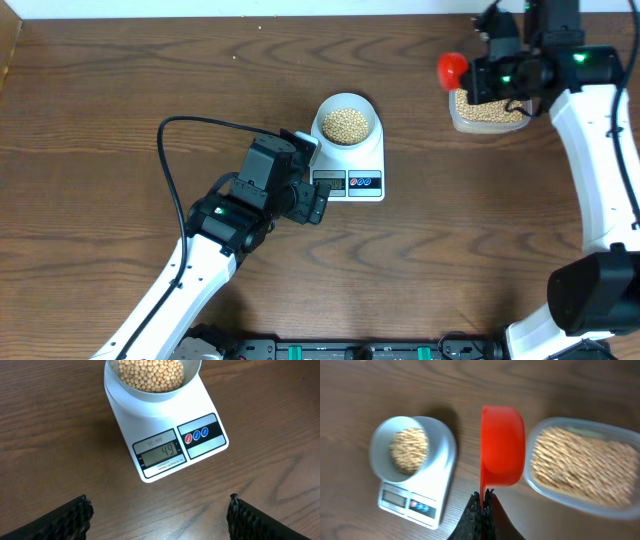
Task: Scoop item into bowl and weigh 50g on scale
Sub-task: 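Move the scoop with the right gripper back to the soybean tub, then lower the scoop into the soybean tub with the right gripper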
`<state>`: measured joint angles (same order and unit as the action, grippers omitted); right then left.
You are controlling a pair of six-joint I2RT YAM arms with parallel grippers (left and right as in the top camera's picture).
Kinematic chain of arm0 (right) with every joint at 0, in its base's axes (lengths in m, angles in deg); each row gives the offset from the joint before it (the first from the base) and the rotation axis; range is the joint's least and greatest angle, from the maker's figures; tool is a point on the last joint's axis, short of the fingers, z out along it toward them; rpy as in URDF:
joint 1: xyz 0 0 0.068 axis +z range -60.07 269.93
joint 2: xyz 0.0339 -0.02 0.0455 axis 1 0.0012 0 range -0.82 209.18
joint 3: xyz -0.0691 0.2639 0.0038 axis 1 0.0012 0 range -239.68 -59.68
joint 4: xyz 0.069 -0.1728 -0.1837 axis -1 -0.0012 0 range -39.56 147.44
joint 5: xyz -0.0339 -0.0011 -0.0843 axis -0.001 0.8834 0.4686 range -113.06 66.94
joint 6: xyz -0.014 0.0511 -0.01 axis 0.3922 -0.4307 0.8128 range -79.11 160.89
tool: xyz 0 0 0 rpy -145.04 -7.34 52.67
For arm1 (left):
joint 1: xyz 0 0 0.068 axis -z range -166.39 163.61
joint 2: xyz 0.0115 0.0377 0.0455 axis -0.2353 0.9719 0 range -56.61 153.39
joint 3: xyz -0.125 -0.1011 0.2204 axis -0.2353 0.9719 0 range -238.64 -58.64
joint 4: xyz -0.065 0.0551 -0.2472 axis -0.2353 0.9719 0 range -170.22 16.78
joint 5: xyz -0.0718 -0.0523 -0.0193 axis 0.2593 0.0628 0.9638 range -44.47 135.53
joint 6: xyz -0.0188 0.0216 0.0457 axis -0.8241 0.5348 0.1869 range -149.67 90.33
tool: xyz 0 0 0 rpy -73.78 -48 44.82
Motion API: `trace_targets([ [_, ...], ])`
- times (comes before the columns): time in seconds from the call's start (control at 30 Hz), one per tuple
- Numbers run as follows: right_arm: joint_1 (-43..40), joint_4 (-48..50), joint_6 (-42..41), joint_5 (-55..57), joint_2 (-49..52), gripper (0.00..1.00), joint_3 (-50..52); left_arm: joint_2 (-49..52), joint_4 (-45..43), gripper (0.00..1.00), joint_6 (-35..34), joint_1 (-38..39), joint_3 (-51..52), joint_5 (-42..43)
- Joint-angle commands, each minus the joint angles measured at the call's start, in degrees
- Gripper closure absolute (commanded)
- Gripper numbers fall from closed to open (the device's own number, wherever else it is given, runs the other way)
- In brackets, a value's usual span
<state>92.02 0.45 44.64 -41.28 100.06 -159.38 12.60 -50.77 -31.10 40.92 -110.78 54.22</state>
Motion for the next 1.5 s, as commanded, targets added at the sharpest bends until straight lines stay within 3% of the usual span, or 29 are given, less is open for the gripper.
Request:
trace_targets([
  [0.0, -1.8, -1.0, -1.6, 4.1, 0.3, 0.99, -0.7, -0.4, 0.0, 0.12, 0.5, -0.2, 0.0, 0.3],
  [1.47, -3.9, -1.0, -3.9, 7.4, 12.3, 0.99, -0.3, -0.4, 0.0, 0.12, 0.5, -0.2, 0.0, 0.3],
])
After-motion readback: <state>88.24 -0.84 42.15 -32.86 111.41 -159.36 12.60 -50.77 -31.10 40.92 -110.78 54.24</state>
